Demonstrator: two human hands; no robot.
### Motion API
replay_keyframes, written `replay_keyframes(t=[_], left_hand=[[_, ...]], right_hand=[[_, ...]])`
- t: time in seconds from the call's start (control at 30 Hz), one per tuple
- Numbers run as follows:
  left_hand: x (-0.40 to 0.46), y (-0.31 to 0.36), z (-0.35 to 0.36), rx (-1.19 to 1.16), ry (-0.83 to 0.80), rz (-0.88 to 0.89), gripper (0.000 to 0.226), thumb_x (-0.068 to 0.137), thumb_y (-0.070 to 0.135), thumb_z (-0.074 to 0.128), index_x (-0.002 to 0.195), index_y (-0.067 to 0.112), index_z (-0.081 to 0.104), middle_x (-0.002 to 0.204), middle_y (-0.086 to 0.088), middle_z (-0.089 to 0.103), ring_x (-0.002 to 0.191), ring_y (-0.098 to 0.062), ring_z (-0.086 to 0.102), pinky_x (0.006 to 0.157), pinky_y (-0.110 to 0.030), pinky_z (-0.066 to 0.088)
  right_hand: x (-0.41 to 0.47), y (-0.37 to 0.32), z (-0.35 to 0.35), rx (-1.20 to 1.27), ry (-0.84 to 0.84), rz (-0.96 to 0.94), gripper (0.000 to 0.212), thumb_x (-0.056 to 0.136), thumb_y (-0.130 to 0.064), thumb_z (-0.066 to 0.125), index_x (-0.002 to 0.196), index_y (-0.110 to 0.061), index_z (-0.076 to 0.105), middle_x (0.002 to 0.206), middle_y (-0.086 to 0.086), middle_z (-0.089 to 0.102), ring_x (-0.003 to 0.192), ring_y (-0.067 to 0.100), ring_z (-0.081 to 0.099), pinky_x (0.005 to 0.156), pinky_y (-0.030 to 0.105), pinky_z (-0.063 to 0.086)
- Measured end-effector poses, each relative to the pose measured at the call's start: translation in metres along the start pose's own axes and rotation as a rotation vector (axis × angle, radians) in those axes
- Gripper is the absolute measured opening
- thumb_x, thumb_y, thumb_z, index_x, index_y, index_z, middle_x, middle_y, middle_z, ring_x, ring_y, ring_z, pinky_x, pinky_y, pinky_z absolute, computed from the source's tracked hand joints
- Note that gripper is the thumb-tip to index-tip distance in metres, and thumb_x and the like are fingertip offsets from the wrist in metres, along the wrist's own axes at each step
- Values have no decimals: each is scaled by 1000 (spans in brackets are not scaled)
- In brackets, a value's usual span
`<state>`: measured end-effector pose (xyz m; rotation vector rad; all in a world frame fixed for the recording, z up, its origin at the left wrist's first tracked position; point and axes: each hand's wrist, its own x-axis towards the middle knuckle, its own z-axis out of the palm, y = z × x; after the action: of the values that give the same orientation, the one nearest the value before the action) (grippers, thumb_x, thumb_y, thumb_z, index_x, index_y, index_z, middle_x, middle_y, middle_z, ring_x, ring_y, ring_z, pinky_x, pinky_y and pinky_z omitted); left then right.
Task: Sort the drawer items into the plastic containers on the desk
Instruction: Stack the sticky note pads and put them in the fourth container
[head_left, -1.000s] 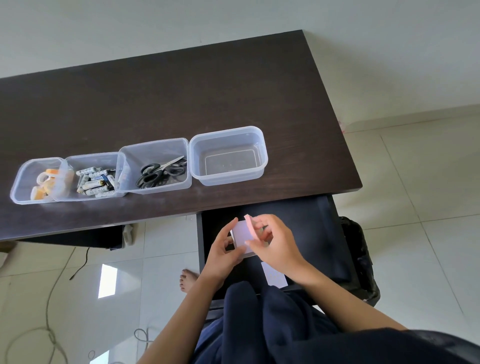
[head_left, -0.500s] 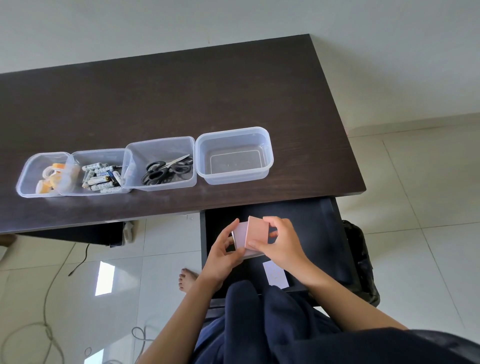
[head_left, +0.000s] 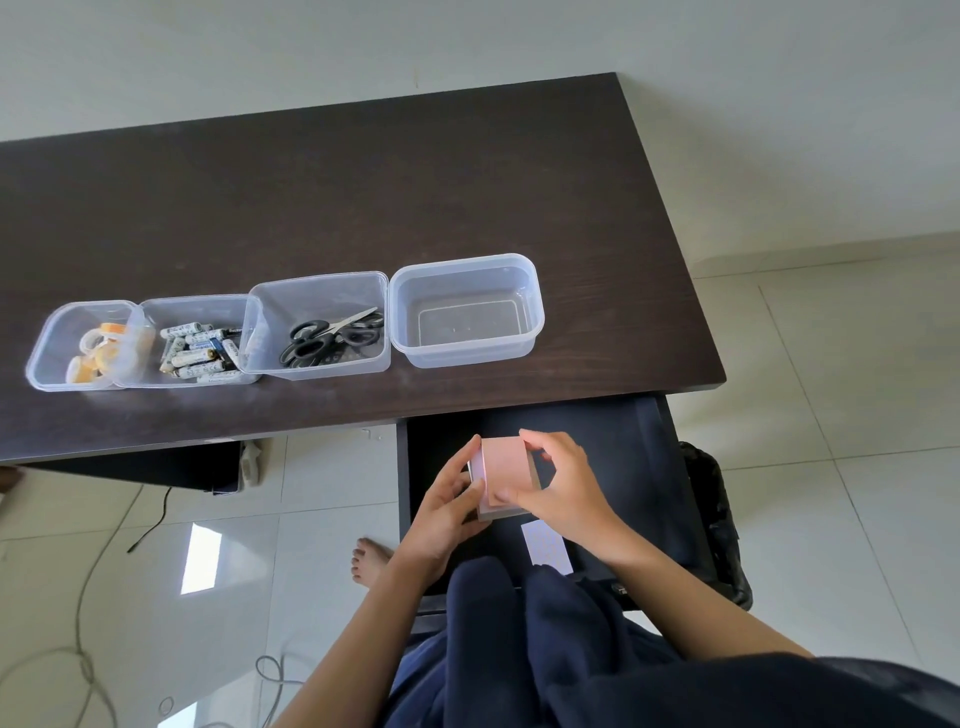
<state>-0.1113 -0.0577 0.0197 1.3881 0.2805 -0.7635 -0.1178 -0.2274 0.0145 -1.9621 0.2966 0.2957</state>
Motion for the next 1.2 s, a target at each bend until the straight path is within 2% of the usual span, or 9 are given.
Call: replay_keyframes(t=[0.1, 0.2, 0.3, 0.43, 0.53, 0.67, 0.83, 1.03, 1.2], left_hand=[[1, 2, 3, 3, 13, 17, 42, 98, 19, 47, 125, 50, 45, 112, -6, 62, 103, -16, 64, 81, -26, 55], [3, 4, 5, 14, 3, 26, 45, 98, 16, 47, 129, 48, 43, 109, -6, 63, 102, -17, 64, 83, -28, 55], [4, 7, 6, 29, 2, 29, 46, 98, 15, 46, 127, 51, 43, 106, -4, 64, 102, -19, 64, 90, -35, 53], [4, 9, 6, 66, 4, 28, 48, 99, 17, 45, 124, 56, 41, 106, -1, 63, 100, -17, 61, 87, -31, 52], [3, 9, 7, 69, 2, 27, 55, 99, 15, 44, 133, 55, 29, 107, 2, 62, 97, -13, 60, 81, -24, 54], [1, 13, 9, 73, 5, 27, 60, 99, 12, 43, 142, 46, 19, 104, 6, 64, 88, -8, 59, 71, -17, 54], [1, 15, 10, 99, 4, 7, 57, 99, 11, 40, 145, 40, 22, 109, 8, 64, 84, 0, 64, 67, -15, 53], [1, 16, 13, 96, -3, -17, 53, 101, 15, 37, 145, 41, 23, 117, 8, 61, 92, -3, 62, 70, -14, 53], [0, 15, 15, 80, 4, 45, 59, 100, 5, 35, 148, 32, 15, 103, 2, 63, 80, 1, 64, 67, -16, 53]], right_hand=[[-4, 0, 1, -5, 6, 9, 72, 61, -41, 86, 123, -40, 49, 125, -11, 43, 118, 9, 32, 96, 26, 31], [-6, 0, 2, 102, -40, 12, 66, 65, -42, 83, 118, -49, 44, 129, -7, 41, 122, 6, 37, 97, 25, 37], [-6, 3, 3, 161, -74, -5, 62, 68, -49, 75, 119, -55, 39, 131, -15, 44, 123, 4, 44, 103, 38, 45], [-7, 7, 6, 167, -93, -5, 64, 75, -52, 67, 130, -55, 35, 139, -23, 42, 130, 6, 42, 108, 42, 40], [-7, 8, 7, 162, -92, 15, 65, 82, -44, 67, 138, -48, 34, 142, -16, 40, 131, 0, 36, 112, 32, 35], [-7, 10, 7, 135, -102, 51, 66, 88, -36, 65, 142, -44, 29, 140, -7, 39, 124, -11, 34, 95, 3, 28], [-8, 10, 10, 158, -106, 72, 68, 89, -34, 62, 145, -42, 24, 135, 2, 37, 129, 7, 37, 104, 17, 29], [-7, 12, 13, 171, -100, 103, 68, 91, -33, 61, 146, -43, 22, 132, 1, 33, 123, 3, 38, 83, -7, 29], [-8, 8, 13, 187, -95, 106, 68, 90, -33, 62, 144, -44, 23, 131, -1, 30, 123, 3, 38, 84, -5, 30]])
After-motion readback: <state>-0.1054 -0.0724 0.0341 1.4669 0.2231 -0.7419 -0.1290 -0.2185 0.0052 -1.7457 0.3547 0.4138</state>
